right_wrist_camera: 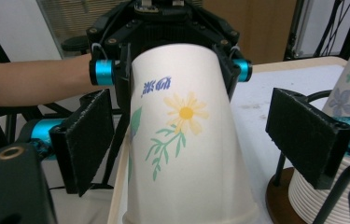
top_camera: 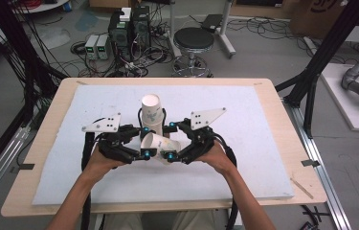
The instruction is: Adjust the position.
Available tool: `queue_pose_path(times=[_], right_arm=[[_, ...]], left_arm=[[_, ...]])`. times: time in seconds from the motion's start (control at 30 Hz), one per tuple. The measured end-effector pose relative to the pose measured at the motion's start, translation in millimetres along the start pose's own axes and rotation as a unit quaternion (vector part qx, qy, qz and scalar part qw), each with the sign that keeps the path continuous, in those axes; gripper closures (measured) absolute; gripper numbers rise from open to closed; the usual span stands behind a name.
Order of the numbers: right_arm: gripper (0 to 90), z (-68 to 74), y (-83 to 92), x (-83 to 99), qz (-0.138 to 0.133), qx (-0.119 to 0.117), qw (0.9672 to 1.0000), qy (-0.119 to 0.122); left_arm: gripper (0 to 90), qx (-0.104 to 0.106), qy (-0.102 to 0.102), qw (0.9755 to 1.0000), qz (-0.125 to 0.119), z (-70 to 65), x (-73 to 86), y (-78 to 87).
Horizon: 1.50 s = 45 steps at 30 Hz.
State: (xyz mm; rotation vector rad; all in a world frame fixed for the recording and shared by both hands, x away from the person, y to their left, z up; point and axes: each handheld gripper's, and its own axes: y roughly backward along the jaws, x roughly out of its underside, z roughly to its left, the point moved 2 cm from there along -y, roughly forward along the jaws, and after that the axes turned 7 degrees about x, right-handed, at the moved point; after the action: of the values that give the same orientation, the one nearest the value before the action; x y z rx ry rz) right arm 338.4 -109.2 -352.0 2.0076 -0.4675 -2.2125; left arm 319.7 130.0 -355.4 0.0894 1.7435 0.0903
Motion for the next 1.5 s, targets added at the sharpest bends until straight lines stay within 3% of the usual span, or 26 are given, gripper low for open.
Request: queue_pose_path(times=[0.53, 0.77, 0.93, 1.5], right_arm=[[18.8, 4.4, -14.6, 6.2, 0.026, -0.024, 0.9994, 0.003], [19.4, 3.9, -15.5, 7.1, 0.028, -0.028, 0.9992, 0.001], [27.3, 3.6, -14.9, 8.0, 0.021, -0.032, 0.9993, 0.001], [32.8, 5.2, -14.0, 9.0, 0.022, -0.037, 0.9991, 0.007]], left_arm=[[36.8, 0.011, -0.008, 0.9998, -0.017, -3.7, -10.7, 1.1], [36.8, 0.013, -0.008, 0.9997, -0.018, -4.5, -13.3, 2.3], [36.9, 0.012, -0.008, 0.9997, -0.017, -4.4, -13.2, 3.8], [36.1, 0.016, -0.006, 0.9998, -0.012, -4.6, -10.3, 5.2]])
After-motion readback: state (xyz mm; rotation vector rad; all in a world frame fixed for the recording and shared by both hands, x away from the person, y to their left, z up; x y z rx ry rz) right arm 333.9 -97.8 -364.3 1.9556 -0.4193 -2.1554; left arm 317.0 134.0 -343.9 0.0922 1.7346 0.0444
